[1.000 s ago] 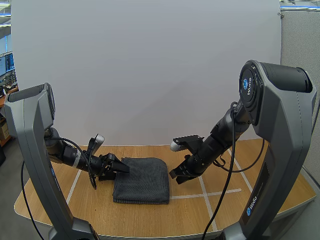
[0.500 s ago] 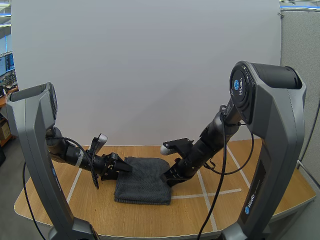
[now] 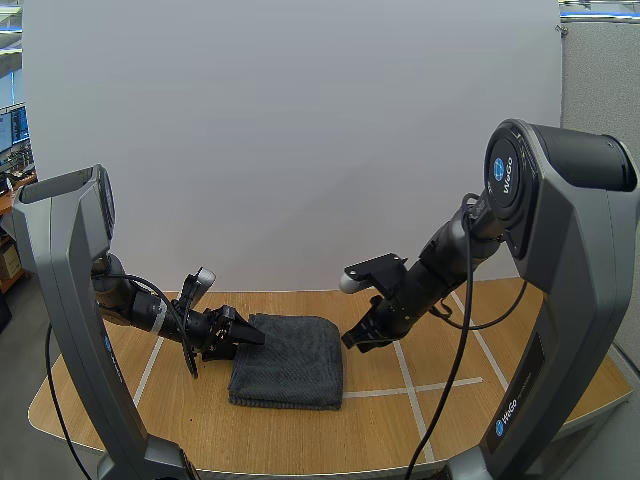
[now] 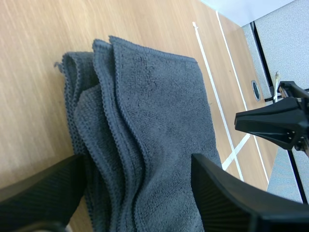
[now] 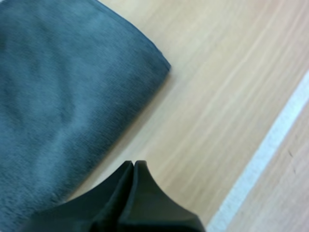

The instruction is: Fold the towel

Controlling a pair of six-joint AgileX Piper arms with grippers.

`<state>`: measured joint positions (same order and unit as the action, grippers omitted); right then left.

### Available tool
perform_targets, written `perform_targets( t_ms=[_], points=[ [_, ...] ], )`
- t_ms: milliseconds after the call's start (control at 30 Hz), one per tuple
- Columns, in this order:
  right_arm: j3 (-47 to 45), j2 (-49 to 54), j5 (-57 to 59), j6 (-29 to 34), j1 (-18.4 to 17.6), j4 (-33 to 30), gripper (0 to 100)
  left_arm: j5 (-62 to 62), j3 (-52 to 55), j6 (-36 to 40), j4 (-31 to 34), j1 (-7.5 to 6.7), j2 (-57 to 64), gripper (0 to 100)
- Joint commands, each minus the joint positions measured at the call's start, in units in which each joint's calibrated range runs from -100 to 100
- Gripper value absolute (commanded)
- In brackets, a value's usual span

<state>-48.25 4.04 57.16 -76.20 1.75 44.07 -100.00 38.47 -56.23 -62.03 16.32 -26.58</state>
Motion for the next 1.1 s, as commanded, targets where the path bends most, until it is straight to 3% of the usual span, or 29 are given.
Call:
perform_targets(
  t_ms=[0, 233, 567, 1067],
  points=[
    [0.31, -1.79, 1.5, 0.0, 1.39, -0.34, 0, 0.0, 0.19, 0.27, 1.62, -0.37, -0.74, 100],
    [0.31, -6.04, 1.5, -2.48, -0.2, 4.57, 0, 0.0, 0.19, 0.27, 1.62, -0.37, -0.74, 100],
    [0.31, -6.55, -2.06, -2.48, -4.69, 6.65, 0, 0.0, 0.19, 0.27, 1.62, -0.37, -0.74, 100],
    [0.31, -6.55, -4.3, -2.48, -4.69, 6.28, 0, 0.0, 0.19, 0.21, 1.51, -0.74, -0.74, 100]
  ],
)
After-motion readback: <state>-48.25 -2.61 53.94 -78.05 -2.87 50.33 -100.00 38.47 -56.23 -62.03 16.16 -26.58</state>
